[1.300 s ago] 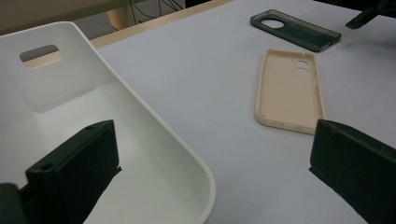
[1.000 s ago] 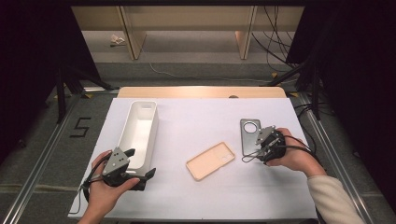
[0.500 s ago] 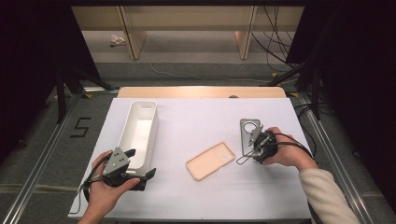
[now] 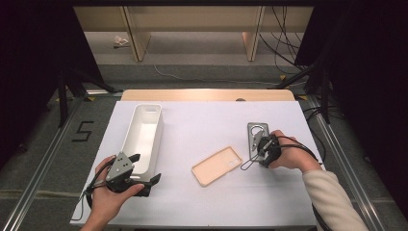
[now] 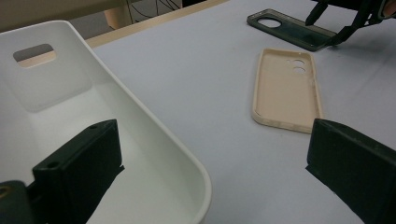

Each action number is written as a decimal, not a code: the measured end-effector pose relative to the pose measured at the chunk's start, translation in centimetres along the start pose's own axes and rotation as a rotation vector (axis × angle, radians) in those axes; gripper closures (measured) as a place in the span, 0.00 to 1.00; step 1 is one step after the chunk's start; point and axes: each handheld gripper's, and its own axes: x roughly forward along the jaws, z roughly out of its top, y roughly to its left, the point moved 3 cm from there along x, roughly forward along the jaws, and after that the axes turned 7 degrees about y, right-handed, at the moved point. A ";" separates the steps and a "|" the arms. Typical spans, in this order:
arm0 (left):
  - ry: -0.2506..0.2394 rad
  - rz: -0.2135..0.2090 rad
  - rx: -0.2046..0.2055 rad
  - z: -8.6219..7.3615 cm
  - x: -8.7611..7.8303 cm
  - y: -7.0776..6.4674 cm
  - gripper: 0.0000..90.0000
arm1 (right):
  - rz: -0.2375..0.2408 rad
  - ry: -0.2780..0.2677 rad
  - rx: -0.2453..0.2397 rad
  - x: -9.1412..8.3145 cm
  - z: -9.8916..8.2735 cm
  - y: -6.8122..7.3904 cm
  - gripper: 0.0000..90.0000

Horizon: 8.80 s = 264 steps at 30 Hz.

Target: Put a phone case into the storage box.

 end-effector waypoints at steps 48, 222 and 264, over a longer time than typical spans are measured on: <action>0.005 -0.015 0.009 0.0 0.1 -0.3 0.05 | 0.110 0.086 -0.084 0.0 0.8 0.8 0.96; 0.140 -0.241 -0.128 13.8 11.9 -5.3 0.27 | 0.077 -0.686 -0.171 -7.5 5.9 10.6 0.99; 0.223 -0.244 -0.283 14.5 14.0 -3.9 0.68 | 0.080 -0.668 -0.196 -7.4 6.1 11.0 1.00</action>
